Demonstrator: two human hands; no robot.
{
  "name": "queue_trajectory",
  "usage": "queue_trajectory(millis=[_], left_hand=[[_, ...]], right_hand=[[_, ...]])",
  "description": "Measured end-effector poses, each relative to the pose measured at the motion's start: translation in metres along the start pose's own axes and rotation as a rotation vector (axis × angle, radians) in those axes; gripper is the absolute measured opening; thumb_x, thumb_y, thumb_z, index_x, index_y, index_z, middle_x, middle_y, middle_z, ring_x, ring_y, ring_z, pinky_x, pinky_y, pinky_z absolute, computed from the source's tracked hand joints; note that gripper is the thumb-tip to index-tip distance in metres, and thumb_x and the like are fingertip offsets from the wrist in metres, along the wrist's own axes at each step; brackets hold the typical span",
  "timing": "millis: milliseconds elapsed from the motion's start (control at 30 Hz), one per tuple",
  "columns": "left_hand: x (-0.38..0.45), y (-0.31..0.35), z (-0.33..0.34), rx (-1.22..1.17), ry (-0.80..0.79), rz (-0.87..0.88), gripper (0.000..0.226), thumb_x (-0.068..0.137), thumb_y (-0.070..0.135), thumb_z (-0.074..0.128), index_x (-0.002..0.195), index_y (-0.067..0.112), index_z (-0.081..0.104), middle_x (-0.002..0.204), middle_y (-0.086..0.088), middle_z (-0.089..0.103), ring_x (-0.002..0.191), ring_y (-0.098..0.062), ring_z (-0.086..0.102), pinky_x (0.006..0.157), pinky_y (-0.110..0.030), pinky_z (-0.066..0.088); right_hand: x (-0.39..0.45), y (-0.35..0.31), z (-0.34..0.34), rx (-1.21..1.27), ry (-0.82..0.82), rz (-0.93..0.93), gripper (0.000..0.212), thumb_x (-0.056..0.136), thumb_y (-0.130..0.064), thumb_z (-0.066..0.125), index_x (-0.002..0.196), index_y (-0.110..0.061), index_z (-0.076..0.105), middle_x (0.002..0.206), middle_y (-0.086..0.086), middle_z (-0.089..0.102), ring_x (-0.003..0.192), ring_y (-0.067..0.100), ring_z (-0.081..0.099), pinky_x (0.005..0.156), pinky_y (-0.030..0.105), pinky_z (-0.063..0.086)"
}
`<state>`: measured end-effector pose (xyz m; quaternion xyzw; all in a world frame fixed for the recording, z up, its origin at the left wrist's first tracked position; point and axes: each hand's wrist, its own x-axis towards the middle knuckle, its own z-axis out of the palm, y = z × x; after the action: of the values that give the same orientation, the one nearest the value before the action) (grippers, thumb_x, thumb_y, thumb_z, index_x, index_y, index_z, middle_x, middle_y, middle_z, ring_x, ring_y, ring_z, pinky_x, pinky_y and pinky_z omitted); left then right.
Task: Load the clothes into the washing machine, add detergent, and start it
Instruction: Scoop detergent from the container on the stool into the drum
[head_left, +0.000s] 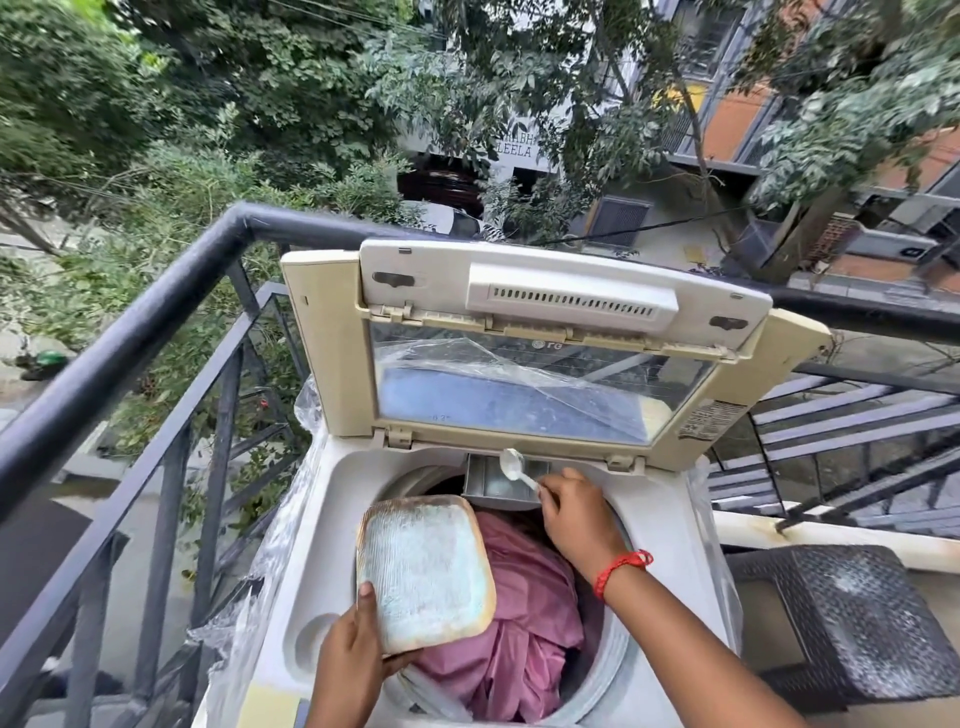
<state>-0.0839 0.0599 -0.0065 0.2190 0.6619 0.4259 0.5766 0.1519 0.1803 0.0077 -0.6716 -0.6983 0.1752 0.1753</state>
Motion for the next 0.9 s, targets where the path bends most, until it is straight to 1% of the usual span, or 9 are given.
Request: queue_trajectory(millis=[100,233,333,433,500,633,767,833,900], left_hand=[[0.001,-0.003,0.004,0.016,-0.03,0.013,0.048,0.099,0.039,0.034,0.105,0.0,0.061,0.095,-0.017,0.067,0.086,-0.037,0.069,0.06,-0.036,0.06],[0.0,-0.003,0.017,0.045,-0.081,0.029,0.049,0.1,0.039,0.034,0.095,0.003,0.066,0.083,-0.012,0.073,0.077,-0.032,0.072,0.062,-0.04,0.06],[-0.002,-0.004,0.03,0.052,-0.123,0.028,0.047,0.1,0.039,0.033,0.096,0.007,0.068,0.083,-0.012,0.075,0.077,-0.029,0.073,0.059,-0.036,0.06],[-0.004,-0.005,0.045,0.128,-0.159,0.038,0.052,0.096,0.047,0.034,0.098,0.009,0.07,0.084,-0.012,0.076,0.08,-0.027,0.074,0.073,-0.047,0.059],[-0.008,-0.005,0.058,0.21,-0.208,0.081,0.052,0.099,0.045,0.032,0.093,0.014,0.073,0.084,-0.01,0.076,0.081,-0.025,0.074,0.077,-0.047,0.059],[-0.023,-0.003,0.088,0.329,-0.275,0.165,0.054,0.102,0.04,0.03,0.088,0.011,0.072,0.077,-0.006,0.075,0.07,-0.015,0.073,0.061,-0.029,0.058],[-0.049,0.003,0.13,0.306,-0.435,0.128,0.049,0.103,0.032,0.03,0.096,0.003,0.069,0.081,-0.009,0.075,0.068,-0.014,0.073,0.052,-0.022,0.054],[-0.063,0.0,0.156,0.269,-0.507,0.088,0.048,0.103,0.032,0.031,0.101,0.0,0.067,0.085,-0.014,0.075,0.074,-0.021,0.074,0.055,-0.028,0.057],[-0.074,-0.006,0.178,0.266,-0.563,0.083,0.05,0.102,0.034,0.033,0.102,-0.003,0.065,0.085,-0.015,0.075,0.078,-0.028,0.074,0.059,-0.034,0.059]], right_hand=[[-0.025,-0.027,-0.01,0.147,-0.003,-0.067,0.014,0.091,-0.013,0.061,0.095,-0.012,0.075,0.073,-0.005,0.053,0.065,0.012,0.055,0.059,0.014,0.034],[-0.073,-0.039,0.004,0.023,-0.042,-0.266,0.03,0.097,-0.02,0.04,0.103,-0.01,0.068,0.078,-0.003,0.049,0.071,0.013,0.051,0.062,0.033,0.049],[-0.096,-0.034,0.009,-0.167,-0.03,-0.39,0.037,0.09,-0.009,0.037,0.113,-0.008,0.066,0.08,-0.002,0.053,0.073,0.015,0.053,0.057,0.03,0.052],[-0.112,-0.022,0.005,-0.24,0.037,-0.44,0.044,0.082,0.0,0.039,0.117,-0.005,0.066,0.08,-0.001,0.054,0.072,0.017,0.054,0.057,0.027,0.052],[-0.121,-0.01,0.0,-0.265,0.059,-0.415,0.045,0.081,0.003,0.044,0.121,-0.005,0.063,0.082,-0.001,0.053,0.075,0.017,0.054,0.059,0.026,0.052],[-0.14,0.016,-0.014,-0.263,0.115,-0.3,0.042,0.079,-0.006,0.071,0.12,-0.013,0.065,0.085,-0.002,0.056,0.079,0.015,0.052,0.063,0.026,0.051],[-0.168,0.042,-0.044,-0.233,0.218,-0.085,0.03,0.088,-0.042,0.052,0.109,-0.03,0.069,0.097,-0.006,0.059,0.088,0.016,0.053,0.068,0.031,0.05],[-0.184,0.061,-0.057,-0.113,0.303,0.046,0.03,0.09,-0.043,0.049,0.109,-0.032,0.07,0.107,-0.004,0.056,0.095,0.018,0.053,0.086,0.027,0.045],[-0.199,0.081,-0.07,0.011,0.4,0.192,0.03,0.092,-0.039,0.049,0.113,-0.031,0.069,0.116,-0.004,0.049,0.105,0.016,0.049,0.102,0.015,0.029]])
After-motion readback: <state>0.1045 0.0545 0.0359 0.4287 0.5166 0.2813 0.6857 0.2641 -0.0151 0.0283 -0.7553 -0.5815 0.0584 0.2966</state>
